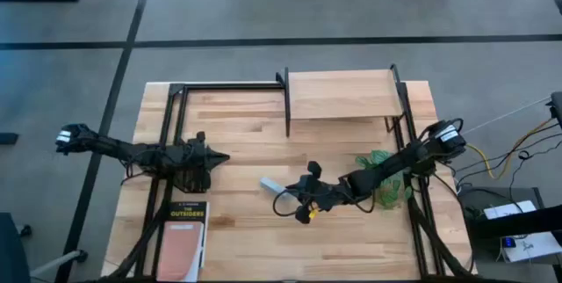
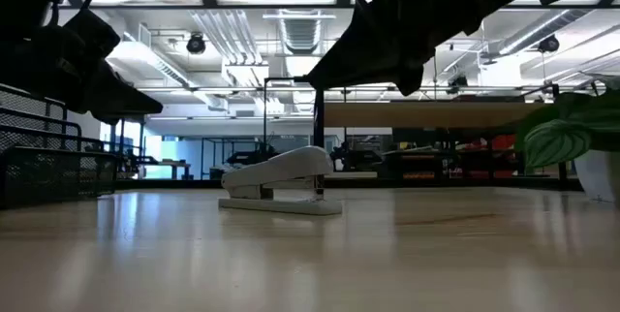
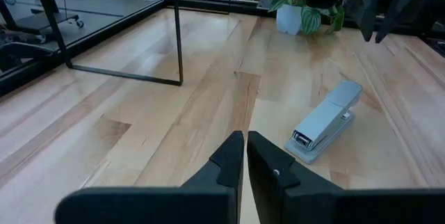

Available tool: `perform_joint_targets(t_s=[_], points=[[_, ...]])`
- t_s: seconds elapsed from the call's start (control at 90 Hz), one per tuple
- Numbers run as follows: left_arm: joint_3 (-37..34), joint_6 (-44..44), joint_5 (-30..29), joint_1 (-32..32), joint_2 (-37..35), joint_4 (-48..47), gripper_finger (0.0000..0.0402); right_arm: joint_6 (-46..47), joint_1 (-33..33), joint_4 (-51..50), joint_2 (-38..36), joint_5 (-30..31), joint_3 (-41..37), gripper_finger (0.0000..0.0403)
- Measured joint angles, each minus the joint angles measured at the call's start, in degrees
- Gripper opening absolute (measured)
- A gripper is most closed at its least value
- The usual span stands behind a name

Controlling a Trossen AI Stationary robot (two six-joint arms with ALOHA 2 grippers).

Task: Stock shelves
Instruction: Put the gray stapler on the shelf

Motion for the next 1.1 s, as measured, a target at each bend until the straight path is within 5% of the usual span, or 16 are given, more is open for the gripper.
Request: perform_joint_targets(t_s=[0.578,1.1], points=[[0.0,0.0,0.0,-0.01,0.0,0.0,0.0004,7.61,-0.39,1.86,6.02,0.67,0.07,0.0099],[0.0,0.0,0.0,-0.02,0.0,0.01,0.0004,10.04,-0.37,3.33,7.72,0.77,0.15,0.0096]])
